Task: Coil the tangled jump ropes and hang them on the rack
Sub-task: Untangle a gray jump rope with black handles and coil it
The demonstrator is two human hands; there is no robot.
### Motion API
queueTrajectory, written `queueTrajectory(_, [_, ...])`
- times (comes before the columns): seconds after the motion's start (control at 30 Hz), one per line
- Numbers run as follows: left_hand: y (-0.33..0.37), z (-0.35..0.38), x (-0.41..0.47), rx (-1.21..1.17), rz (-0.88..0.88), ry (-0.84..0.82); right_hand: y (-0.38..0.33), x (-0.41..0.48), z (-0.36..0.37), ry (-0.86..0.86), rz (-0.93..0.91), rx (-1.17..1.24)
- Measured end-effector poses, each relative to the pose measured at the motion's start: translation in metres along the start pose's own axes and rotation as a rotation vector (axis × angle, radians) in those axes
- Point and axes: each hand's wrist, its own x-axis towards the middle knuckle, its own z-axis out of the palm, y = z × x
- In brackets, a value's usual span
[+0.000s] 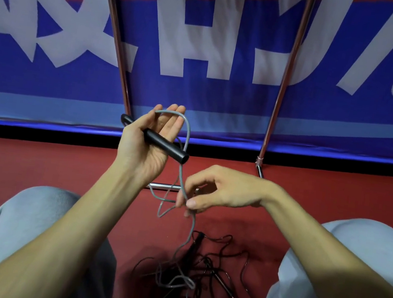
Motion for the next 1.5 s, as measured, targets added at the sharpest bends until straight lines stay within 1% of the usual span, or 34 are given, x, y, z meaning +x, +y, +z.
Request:
queueTrajectory(0.07, [0.0,-0.005,0.006,0.018,0.015,0.03,-0.004,-0.006,-0.007,0.092,0.009,-0.003])
queueTrajectory(0.17, [-0.001,-0.015,0.015,0.134,0.032,0.098,-0.008,-0.011,-0.016,0.33,-0.001,0.011])
queueTrajectory(0.27, [-0.008,-0.021,0.02,0.372,0.0,0.164,-0.011,-0.014,-0.025,0.628,-0.04,0.116])
queueTrajectory(0.33, [-0.016,-0.021,0.017,0.537,-0.064,0.148,-0.012,-0.016,-0.031,0.783,-0.09,0.202])
queueTrajectory(0.43, [-0.034,-0.017,0.007,0.872,-0.101,0.02,-0.013,-0.018,-0.035,0.939,-0.167,0.313])
queueTrajectory(0.53, [-0.047,-0.019,-0.001,1.235,-0.113,-0.228,-0.014,-0.019,-0.038,1.037,-0.215,0.441])
queueTrajectory(0.6, [-0.051,-0.022,-0.004,1.384,-0.192,-0.402,-0.015,-0.02,-0.04,1.084,-0.227,0.523])
queueTrajectory(0.63, [-0.052,-0.023,-0.006,1.403,-0.227,-0.452,-0.015,-0.02,-0.041,1.103,-0.224,0.567])
queueTrajectory(0.73, [-0.054,-0.021,-0.011,1.338,-0.236,-0.482,-0.014,-0.019,-0.042,1.14,-0.199,0.711])
queueTrajectory(0.8, [-0.054,-0.019,-0.012,1.301,-0.211,-0.464,-0.013,-0.018,-0.043,1.158,-0.172,0.74])
queueTrajectory(0.87, [-0.054,-0.018,-0.013,1.265,-0.175,-0.414,-0.012,-0.016,-0.043,1.19,-0.146,0.72])
queueTrajectory(0.97, [-0.053,-0.015,-0.013,1.152,-0.109,-0.332,-0.01,-0.015,-0.042,1.245,-0.099,0.669])
queueTrajectory(1.03, [-0.051,-0.012,-0.013,1.051,-0.061,-0.297,-0.01,-0.014,-0.04,1.216,-0.041,0.606])
queueTrajectory(1.1, [-0.048,-0.009,-0.013,0.949,-0.018,-0.264,-0.008,-0.012,-0.037,1.111,0.033,0.534])
queueTrajectory(1.23, [-0.04,-0.002,-0.012,0.748,0.05,-0.153,-0.007,-0.009,-0.026,0.754,0.16,0.324])
queueTrajectory(1.33, [-0.031,0.002,-0.007,0.493,0.054,-0.047,-0.005,-0.005,-0.018,0.509,0.125,0.154])
queueTrajectory(1.4, [-0.023,0.002,-0.002,0.35,0.043,-0.017,-0.007,-0.002,-0.015,0.44,0.062,0.106])
queueTrajectory(1.5, [-0.015,-0.003,0.002,0.183,0.012,-0.021,-0.007,0.003,-0.011,0.48,0.014,0.085])
